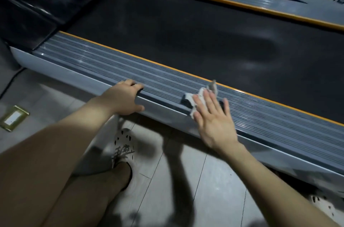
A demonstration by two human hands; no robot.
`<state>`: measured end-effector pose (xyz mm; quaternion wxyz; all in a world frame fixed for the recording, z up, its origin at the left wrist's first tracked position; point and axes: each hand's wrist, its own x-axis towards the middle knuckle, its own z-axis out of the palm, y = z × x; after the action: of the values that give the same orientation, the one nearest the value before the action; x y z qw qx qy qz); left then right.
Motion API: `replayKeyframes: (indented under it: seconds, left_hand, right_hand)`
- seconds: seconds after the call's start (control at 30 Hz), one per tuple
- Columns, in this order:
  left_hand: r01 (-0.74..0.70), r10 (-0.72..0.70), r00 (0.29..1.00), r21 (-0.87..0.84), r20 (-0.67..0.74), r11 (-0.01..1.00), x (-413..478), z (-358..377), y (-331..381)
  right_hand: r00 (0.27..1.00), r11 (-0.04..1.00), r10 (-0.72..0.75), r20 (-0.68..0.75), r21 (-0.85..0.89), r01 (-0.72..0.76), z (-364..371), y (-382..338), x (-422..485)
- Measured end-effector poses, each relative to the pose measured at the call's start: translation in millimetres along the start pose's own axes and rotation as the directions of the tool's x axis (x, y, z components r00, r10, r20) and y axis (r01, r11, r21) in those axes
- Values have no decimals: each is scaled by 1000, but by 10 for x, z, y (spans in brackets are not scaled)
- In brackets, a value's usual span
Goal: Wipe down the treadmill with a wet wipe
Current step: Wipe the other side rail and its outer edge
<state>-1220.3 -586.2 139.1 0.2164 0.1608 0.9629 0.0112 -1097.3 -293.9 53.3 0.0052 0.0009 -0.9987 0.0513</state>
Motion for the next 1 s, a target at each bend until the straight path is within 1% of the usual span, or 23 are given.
replayKeyframes:
  seconds: [0.1, 0.17, 0.23, 0.3, 0.37, 0.43, 0.47, 0.57, 0.67, 0.7, 0.77, 0.83, 0.9, 1.0]
  left_hand:
    - [5, -5, 1000, 6, -25, 1000, 30, 101, 6]
    - [13, -12, 998, 4, -53, 1000, 52, 120, 10]
    - [14, -15, 996, -12, -86, 1000, 50, 137, 14]
    - [20, -22, 993, -21, -118, 1000, 34, 170, 11]
    - [23, -26, 988, -26, -152, 999, 36, 202, -7]
    - [7, -11, 985, -26, -173, 1000, 51, 180, -50]
    - [-11, 5, 985, -30, -174, 999, 59, 146, -94]
    - [-23, 18, 989, -36, -149, 999, 46, 58, -342]
    - [34, -42, 993, -69, -111, 997, 2, 101, -692]
    - [35, -42, 995, -85, -85, 996, -17, 147, -779]
    - [27, -32, 998, -111, -45, 993, -48, 270, -838]
    - [56, -61, 998, -145, -30, 988, -47, 366, -787]
    - [96, -101, 995, -164, -17, 982, -37, 398, -717]
    - [115, -113, 993, -107, 25, 988, -58, 325, -676]
  right_hand:
    - [994, 997, 80, 77, -11, -80, -161, 399, -321]
    - [987, 991, 127, 103, 15, -129, -164, 348, -180]
    - [988, 989, 134, 72, 51, -138, -128, 84, 225]
    - [995, 993, 66, 81, 97, -74, -78, -314, 789]
    - [987, 992, -45, 155, 125, 26, -86, -774, 1327]
    - [968, 990, -121, 219, 100, 101, -94, -1092, 1610]
    - [963, 989, -140, 233, 81, 124, -73, -1119, 1644]
    - [965, 986, -159, 208, 82, 144, -56, -714, 1363]
    - [984, 992, -121, 132, -14, 124, -82, -67, 784]
    - [984, 992, -111, 137, -47, 118, -103, 83, 641]
    - [983, 995, -86, 162, -45, 94, -118, 180, 546]
    - [986, 997, -77, 148, -5, 79, -102, -40, 726]
    - [985, 993, -116, 124, 28, 114, -61, -495, 1129]
    - [964, 979, -189, 190, 113, 169, 4, -1349, 1851]
